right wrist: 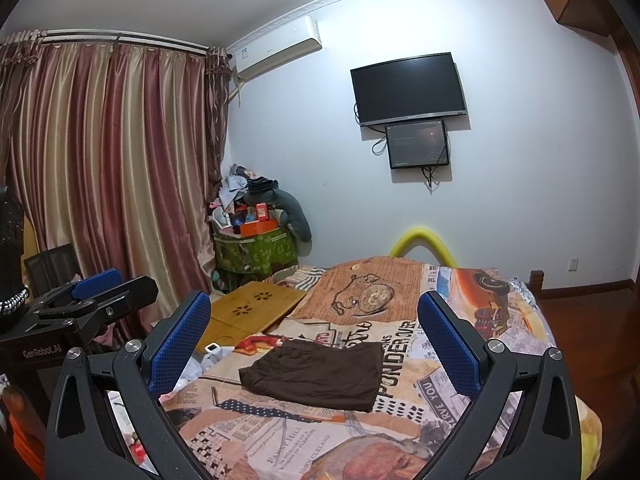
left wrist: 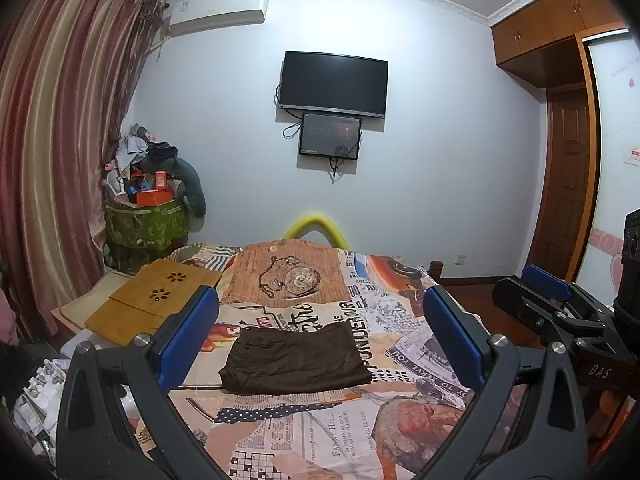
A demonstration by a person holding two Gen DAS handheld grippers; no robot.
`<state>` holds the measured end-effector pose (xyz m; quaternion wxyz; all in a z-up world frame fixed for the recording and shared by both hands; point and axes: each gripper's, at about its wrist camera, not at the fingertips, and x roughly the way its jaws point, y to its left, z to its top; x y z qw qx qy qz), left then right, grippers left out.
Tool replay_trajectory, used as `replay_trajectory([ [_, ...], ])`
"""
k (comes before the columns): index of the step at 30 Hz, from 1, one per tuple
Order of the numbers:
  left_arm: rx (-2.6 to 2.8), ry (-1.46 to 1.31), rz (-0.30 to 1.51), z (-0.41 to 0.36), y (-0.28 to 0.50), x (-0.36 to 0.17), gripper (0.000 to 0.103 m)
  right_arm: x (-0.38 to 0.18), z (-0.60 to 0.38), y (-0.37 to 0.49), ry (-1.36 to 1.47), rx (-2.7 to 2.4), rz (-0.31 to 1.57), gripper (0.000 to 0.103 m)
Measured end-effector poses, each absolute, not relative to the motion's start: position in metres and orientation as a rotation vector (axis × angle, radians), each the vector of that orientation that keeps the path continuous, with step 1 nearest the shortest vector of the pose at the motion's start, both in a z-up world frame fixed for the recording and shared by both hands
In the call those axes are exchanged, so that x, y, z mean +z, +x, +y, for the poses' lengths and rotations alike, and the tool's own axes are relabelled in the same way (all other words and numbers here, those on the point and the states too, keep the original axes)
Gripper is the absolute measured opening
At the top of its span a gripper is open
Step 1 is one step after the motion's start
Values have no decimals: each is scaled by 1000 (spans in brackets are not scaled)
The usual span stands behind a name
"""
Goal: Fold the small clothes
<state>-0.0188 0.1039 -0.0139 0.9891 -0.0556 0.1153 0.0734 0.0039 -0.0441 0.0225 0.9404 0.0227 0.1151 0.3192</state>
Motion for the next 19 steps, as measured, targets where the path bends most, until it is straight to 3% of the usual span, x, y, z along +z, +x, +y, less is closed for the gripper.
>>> replay_trajectory([
  [19,155,-73,244,97,-13,-20,103,21,-39,3,52,649,245,103],
])
